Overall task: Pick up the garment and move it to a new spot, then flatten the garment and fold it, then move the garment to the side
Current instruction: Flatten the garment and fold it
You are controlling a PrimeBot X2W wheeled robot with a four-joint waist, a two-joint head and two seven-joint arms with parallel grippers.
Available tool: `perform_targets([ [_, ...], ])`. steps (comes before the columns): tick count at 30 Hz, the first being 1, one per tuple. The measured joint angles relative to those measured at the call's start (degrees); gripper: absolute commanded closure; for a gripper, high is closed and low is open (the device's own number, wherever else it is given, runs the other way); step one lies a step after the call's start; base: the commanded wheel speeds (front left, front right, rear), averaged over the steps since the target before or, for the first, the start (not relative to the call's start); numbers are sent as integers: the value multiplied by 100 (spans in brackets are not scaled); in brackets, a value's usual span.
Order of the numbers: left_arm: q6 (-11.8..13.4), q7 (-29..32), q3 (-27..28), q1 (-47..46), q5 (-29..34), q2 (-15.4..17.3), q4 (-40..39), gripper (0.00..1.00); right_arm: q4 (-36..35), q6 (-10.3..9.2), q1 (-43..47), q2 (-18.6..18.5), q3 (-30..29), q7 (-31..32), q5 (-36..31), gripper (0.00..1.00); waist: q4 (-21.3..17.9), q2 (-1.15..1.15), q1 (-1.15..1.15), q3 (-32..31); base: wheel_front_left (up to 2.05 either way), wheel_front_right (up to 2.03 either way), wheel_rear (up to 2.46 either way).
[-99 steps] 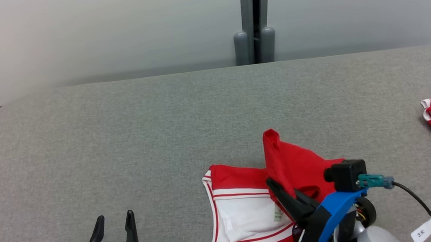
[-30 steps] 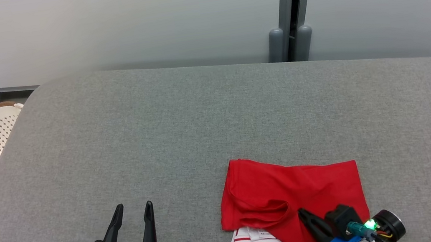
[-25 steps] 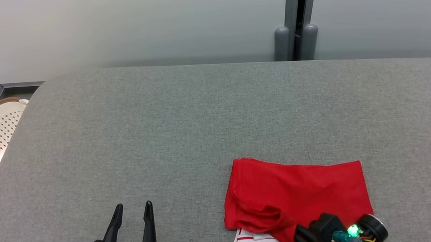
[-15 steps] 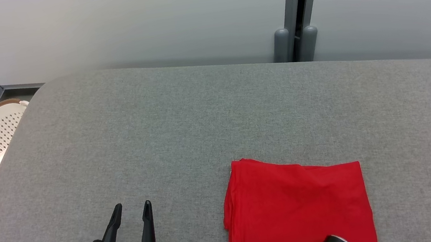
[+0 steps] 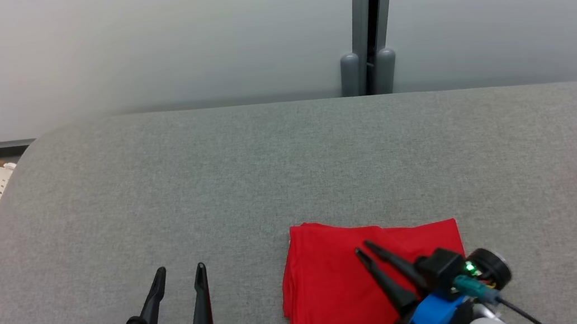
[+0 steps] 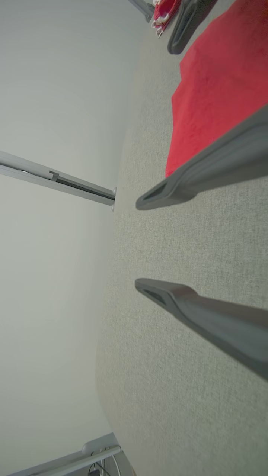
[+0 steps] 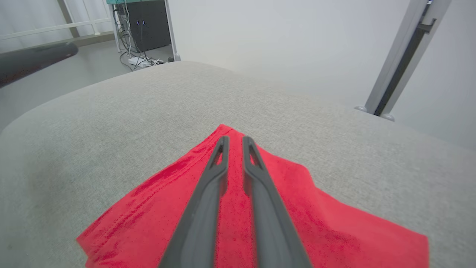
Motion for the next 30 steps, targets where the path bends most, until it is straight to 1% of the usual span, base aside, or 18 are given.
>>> perform_targets([
  [3, -8, 0, -27, -34, 122, -94, 25, 0, -411, 0, 261, -3, -739, -1, -101, 0, -76, 0, 0, -77, 0, 0, 0],
  [7, -56, 0, -24, -53, 224, -226, 65, 0, -891, 0, 726, -5, -1594, -2, -42, 0, -162, 0, 0, -160, 0, 0, 0],
  [10, -67, 0, 75, -17, 263, -313, 75, 0, -1105, 0, 1022, -7, -2035, -1, 32, 0, -230, 0, 0, -200, 0, 0, 0],
  [13, -107, 0, 218, 120, 308, -392, 94, 0, -1259, 0, 1243, -5, -2339, -2, 197, 0, -301, 0, 0, -234, 0, 0, 0],
  [18, -133, 0, 495, 355, 409, -520, 113, 0, -1379, 0, 1456, -8, -2602, -2, 358, 0, -408, 0, 0, -247, 0, 0, 0],
  [23, -136, 0, 766, 611, 603, -578, 45, 0, -1444, 0, 1509, -8, -2626, -2, 398, 0, -480, 0, 0, -229, 0, 0, 0],
  [30, -236, 0, 911, 701, 834, -693, 30, 0, -1433, 0, 1511, -8, -2687, -2, 410, 0, -464, 0, 0, -210, 0, 0, 0],
])
